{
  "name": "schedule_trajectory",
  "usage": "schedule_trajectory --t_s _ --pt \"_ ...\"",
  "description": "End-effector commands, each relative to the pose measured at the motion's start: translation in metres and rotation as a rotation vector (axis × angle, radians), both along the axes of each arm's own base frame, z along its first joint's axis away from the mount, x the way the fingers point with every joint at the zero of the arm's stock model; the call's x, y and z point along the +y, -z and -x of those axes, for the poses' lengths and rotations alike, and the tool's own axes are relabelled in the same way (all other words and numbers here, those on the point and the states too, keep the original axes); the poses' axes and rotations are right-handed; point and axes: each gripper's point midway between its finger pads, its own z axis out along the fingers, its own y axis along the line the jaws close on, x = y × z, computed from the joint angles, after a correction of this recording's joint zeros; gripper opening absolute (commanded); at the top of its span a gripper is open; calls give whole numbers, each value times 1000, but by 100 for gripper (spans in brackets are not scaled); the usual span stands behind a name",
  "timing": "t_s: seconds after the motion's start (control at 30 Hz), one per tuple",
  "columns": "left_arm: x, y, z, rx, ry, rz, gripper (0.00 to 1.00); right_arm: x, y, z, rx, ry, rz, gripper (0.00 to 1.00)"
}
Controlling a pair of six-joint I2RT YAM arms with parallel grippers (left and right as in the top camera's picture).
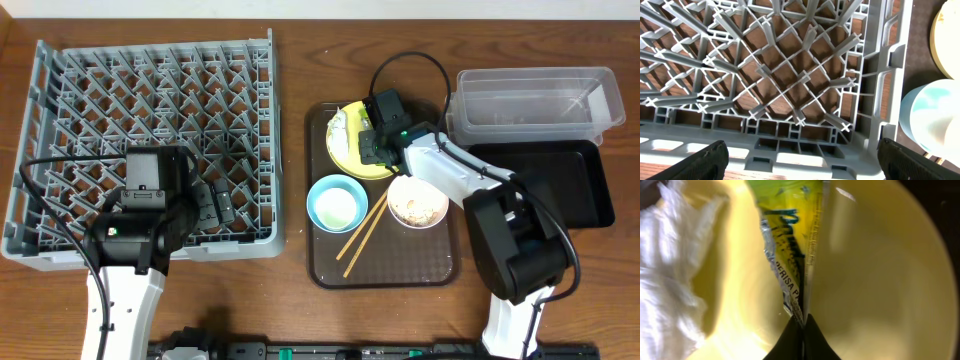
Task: Sort waste into correct bins and load items into the dishwasher rack
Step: 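Carry the wrapper with the right gripper and drop it into the clear bin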
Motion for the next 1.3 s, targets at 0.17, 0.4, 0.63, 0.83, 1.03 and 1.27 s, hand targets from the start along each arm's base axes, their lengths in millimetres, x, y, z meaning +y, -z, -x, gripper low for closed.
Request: schedule_trajectory --t_s 0.17,0.4,0.63,0.83,1.03,1.27 --pt "0 -7 -4 -20 -10 7 96 -72 -149 -43 -321 205 -109 1" --pt "0 -7 -4 -19 -11 8 96 -181 -180 -52 -410 593 -143 1" --pt "0 -7 -4 -20 -10 8 96 -243 -138 -46 -307 855 -181 2" --pt "0 -7 -4 -20 -11 8 96 -249 -116 -49 -264 868 -176 42" --pt "0 -7 -4 -20 -11 8 96 -239 -128 -55 -289 787 -210 61" --pt "0 -7 -4 -20 -11 8 96 -176 -148 -61 -278 458 -330 61"
